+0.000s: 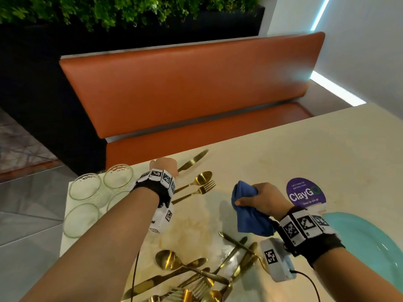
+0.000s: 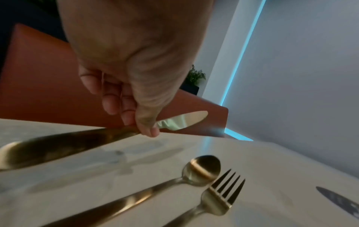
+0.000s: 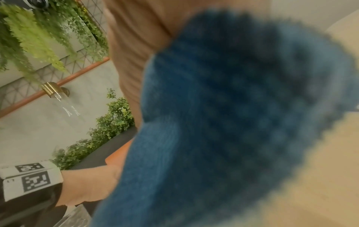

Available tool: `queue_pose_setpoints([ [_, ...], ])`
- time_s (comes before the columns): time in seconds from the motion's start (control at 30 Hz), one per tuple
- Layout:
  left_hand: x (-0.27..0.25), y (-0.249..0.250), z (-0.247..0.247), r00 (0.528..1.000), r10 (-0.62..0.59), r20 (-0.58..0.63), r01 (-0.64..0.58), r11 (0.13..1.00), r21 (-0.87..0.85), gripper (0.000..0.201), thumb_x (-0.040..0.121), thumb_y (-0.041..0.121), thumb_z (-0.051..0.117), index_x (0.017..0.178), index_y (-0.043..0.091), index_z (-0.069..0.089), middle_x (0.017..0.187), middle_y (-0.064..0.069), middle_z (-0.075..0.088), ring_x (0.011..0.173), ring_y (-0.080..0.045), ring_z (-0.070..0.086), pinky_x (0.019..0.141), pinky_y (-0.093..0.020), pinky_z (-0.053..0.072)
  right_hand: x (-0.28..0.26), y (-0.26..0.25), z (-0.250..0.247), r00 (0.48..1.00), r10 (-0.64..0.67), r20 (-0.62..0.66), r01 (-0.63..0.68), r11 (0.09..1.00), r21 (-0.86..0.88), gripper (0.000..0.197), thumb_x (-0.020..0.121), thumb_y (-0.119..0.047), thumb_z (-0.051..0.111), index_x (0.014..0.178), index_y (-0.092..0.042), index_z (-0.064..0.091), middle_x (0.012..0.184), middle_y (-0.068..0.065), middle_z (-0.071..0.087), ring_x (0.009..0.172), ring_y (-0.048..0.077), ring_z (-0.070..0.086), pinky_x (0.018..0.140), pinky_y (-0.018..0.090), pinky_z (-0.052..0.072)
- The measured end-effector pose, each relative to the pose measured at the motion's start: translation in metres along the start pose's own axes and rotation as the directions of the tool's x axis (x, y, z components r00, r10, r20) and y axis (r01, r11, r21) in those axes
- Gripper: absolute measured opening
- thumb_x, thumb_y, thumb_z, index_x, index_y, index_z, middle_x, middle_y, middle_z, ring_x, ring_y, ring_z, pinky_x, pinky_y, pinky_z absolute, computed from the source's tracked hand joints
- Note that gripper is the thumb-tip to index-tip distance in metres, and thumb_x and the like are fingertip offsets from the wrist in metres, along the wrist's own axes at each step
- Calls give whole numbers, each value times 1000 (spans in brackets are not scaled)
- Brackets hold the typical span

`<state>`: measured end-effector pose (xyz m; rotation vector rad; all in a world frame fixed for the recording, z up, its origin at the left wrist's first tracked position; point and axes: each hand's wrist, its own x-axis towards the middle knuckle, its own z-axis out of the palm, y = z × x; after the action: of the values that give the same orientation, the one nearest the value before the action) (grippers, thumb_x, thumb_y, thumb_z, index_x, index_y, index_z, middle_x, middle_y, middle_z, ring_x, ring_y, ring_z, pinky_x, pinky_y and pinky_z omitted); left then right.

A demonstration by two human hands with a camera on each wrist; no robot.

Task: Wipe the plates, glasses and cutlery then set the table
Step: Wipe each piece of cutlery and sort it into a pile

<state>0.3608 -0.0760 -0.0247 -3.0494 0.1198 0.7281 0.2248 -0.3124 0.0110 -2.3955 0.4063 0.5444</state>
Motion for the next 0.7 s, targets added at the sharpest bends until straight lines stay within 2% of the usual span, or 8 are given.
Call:
queue_pose_setpoints([
  [0.17, 24, 4, 20, 999, 36, 41, -43, 978, 203, 25, 93, 36, 52, 110, 20, 62, 114, -3, 63, 112, -24, 53, 97, -37, 35, 9, 12, -2, 1000, 31, 3, -31, 999, 17, 29, 72, -41, 75, 71, -17, 58, 75, 2, 63, 67, 15, 56, 52, 20, 41],
  [0.23, 29, 5, 26, 999, 50, 19, -53, 977, 205, 25, 93, 37, 53, 108, 19, 63, 110, -3, 64, 108, -24, 55, 95, -37, 35, 8, 15, -1, 999, 36, 13, -36, 998, 43, 26, 73, -38, 75, 71, -19, 57, 74, 1, 62, 68, 15, 56, 53, 19, 42],
  [0.37, 29, 3, 33, 986, 113, -120, -88, 976, 201, 22, 93, 36, 52, 102, 22, 65, 101, 0, 66, 102, -22, 55, 91, -34, 36, 5, 19, 3, 999, 40, -1, -40, 994, 99, 25, 74, -34, 74, 77, -15, 59, 74, 1, 62, 68, 15, 56, 55, 19, 43],
  [0.43, 26, 1, 34, 984, 124, -130, -96, 975, 201, 23, 94, 38, 51, 104, 23, 65, 101, 0, 66, 102, -21, 54, 90, -34, 36, 2, 20, 5, 999, 47, -14, -45, 992, 121, 25, 75, -33, 74, 78, -13, 60, 70, 0, 61, 64, 13, 55, 53, 19, 42],
  [0.5, 22, 1, 36, 984, 124, -130, -98, 977, 188, 26, 94, 39, 49, 109, 22, 62, 104, -1, 65, 103, -22, 53, 90, -34, 37, -1, 23, 5, 998, 61, -25, -57, 986, 155, 24, 75, -32, 74, 72, -15, 58, 66, -2, 60, 61, 12, 56, 53, 21, 44],
  [0.57, 15, 6, 35, 974, 126, -189, -100, 985, 141, 27, 95, 37, 47, 112, 20, 60, 109, -3, 65, 105, -23, 53, 89, -35, 37, -5, 26, 2, 995, 87, -56, -71, 967, 245, 25, 74, -32, 75, 68, -16, 57, 66, 0, 62, 62, 15, 58, 53, 23, 46],
  [0.63, 0, 20, 30, 945, 172, -279, -155, 985, 81, 26, 96, 34, 45, 111, 20, 60, 108, -2, 66, 103, -22, 54, 87, -35, 38, -10, 29, -4, 987, 122, -102, -80, 935, 345, 26, 75, -31, 75, 67, -14, 56, 66, 2, 62, 61, 16, 58, 51, 23, 43],
  [0.7, -23, 42, 28, 905, 295, -307, -300, 953, 31, 24, 95, 32, 47, 109, 21, 63, 106, -1, 67, 100, -22, 57, 88, -36, 40, -17, 34, -10, 976, 163, -147, -86, 901, 425, 27, 78, -31, 72, 68, -11, 56, 67, 4, 61, 62, 18, 57, 51, 24, 42],
])
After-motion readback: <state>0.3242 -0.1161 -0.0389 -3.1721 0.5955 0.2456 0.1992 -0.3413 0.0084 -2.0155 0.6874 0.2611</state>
